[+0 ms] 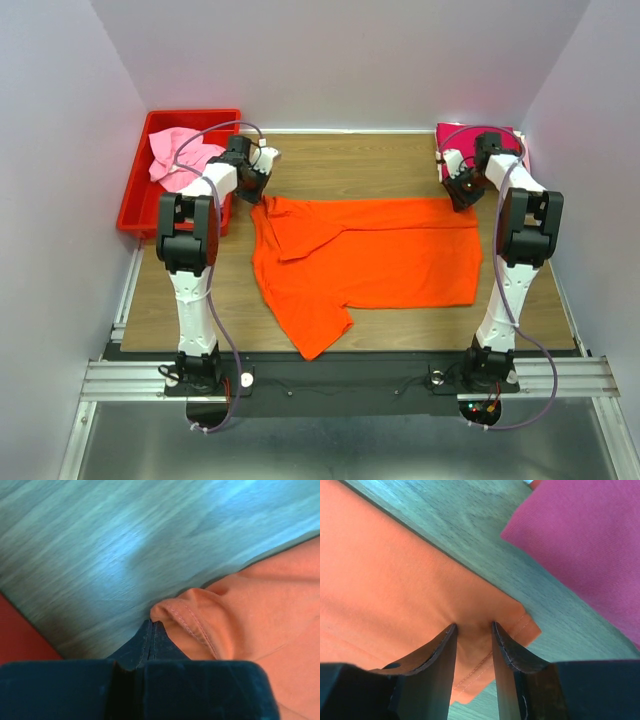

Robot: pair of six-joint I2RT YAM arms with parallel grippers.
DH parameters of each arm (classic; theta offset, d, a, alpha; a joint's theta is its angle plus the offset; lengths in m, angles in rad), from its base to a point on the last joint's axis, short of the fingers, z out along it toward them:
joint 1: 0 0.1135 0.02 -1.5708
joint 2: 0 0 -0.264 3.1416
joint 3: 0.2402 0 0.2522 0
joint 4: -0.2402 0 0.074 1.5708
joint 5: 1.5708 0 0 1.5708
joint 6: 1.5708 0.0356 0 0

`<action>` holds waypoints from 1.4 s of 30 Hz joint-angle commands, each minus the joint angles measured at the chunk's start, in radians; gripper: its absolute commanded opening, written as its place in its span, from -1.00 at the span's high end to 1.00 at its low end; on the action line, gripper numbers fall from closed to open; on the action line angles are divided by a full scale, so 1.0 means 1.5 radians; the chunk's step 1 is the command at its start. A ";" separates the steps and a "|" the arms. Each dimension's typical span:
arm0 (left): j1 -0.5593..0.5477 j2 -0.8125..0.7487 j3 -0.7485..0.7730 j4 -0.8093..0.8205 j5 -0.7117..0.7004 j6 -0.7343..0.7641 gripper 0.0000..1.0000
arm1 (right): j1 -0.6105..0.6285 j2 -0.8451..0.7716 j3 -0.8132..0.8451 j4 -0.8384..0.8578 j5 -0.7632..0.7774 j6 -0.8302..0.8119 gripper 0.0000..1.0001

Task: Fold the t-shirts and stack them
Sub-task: Fold the tshirt

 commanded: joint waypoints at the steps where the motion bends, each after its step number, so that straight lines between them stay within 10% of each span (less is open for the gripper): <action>1: 0.014 0.004 0.002 0.003 -0.065 -0.020 1.00 | -0.014 0.033 0.004 0.023 0.034 0.009 0.21; 7: 0.014 -0.010 0.012 0.003 -0.058 -0.030 1.00 | -0.013 0.012 0.004 0.022 -0.012 0.026 0.17; 16: 0.003 -0.153 0.035 -0.023 0.040 -0.020 0.19 | 0.005 -0.121 0.003 0.003 -0.107 0.059 0.00; 28: -0.171 -0.413 -0.279 -0.014 0.021 0.173 0.10 | 0.009 -0.222 -0.096 -0.025 -0.159 0.094 -0.01; 42: -0.405 -0.513 -0.556 0.222 -0.228 0.298 -0.30 | 0.008 -0.256 -0.167 -0.025 -0.196 0.129 -0.01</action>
